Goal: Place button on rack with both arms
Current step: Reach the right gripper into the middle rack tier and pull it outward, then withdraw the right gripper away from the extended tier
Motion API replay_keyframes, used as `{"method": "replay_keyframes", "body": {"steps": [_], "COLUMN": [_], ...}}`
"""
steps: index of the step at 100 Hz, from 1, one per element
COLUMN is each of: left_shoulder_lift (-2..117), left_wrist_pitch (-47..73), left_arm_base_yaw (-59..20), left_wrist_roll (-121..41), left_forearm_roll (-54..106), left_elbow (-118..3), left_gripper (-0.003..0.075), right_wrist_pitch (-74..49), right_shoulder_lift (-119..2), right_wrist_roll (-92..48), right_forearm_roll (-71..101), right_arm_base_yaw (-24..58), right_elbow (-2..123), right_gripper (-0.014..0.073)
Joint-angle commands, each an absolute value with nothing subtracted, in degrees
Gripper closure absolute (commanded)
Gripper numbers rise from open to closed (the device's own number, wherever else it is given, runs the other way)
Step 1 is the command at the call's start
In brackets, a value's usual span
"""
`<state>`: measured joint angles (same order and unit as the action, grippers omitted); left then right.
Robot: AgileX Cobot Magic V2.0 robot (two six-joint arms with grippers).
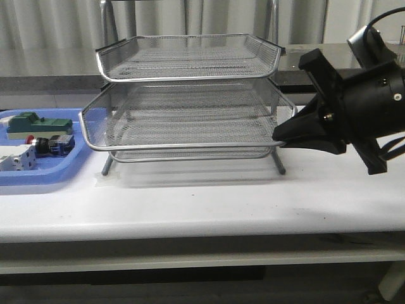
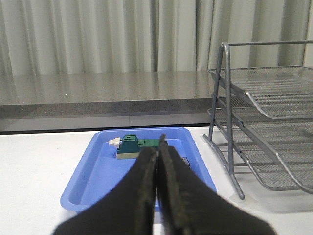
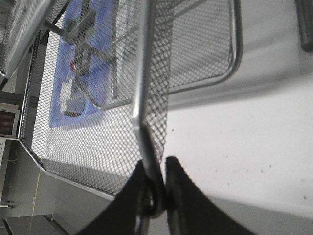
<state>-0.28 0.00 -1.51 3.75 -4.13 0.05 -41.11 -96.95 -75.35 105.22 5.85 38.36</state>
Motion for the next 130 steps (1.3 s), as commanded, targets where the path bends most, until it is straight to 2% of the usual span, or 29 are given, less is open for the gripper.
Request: {"method": "replay_keyframes", "body": {"steps": [1, 35, 42, 59, 69, 93, 130], "left_shoulder_lift": [-2.3, -2.3, -2.3, -2.3, -2.3, -2.3, -2.3], "left_wrist_pitch": [-4.2, -4.2, -4.2, -4.2, -4.2, -4.2, -4.2], "left_arm_base_yaw": [-1.4, -1.4, -1.4, -1.4, -1.4, -1.4, -1.4], "left_wrist_roll": [4.2, 4.2, 4.2, 4.2, 4.2, 4.2, 4.2], "left_forearm_roll": [-3.8, -3.8, -3.8, -3.8, -3.8, -3.8, -3.8], "left_elbow": [2.7, 2.7, 2.7, 2.7, 2.7, 2.7, 2.7], "left_gripper": [0.0716, 0.0716, 0.0716, 0.0716, 0.0716, 0.0716, 0.0716], "right_wrist_pitch": [-43.1, -43.0, -43.6, -44.8, -44.8, -42.2, -33.9], "right_shoulder_lift": [-93.3, -89.7, -89.7, -88.8, -87.1, -80.2, -62.1], "right_wrist_roll": [-76.3, -77.7, -78.0, -78.1, -78.1, -74.0, -43.9], "right_forearm_roll": [108.0, 108.0, 108.0, 108.0, 107.8, 99.2, 62.6], "right_arm_base_yaw": [5.8, 5.8, 5.8, 5.8, 5.8, 5.7, 5.7], "right_elbow": [35.8, 29.9, 29.8, 29.8, 29.7, 29.7, 29.8], "right_gripper": [0.0577, 0.0554, 0.0497, 0.0293, 0.0232, 0.023, 0.0232]}}
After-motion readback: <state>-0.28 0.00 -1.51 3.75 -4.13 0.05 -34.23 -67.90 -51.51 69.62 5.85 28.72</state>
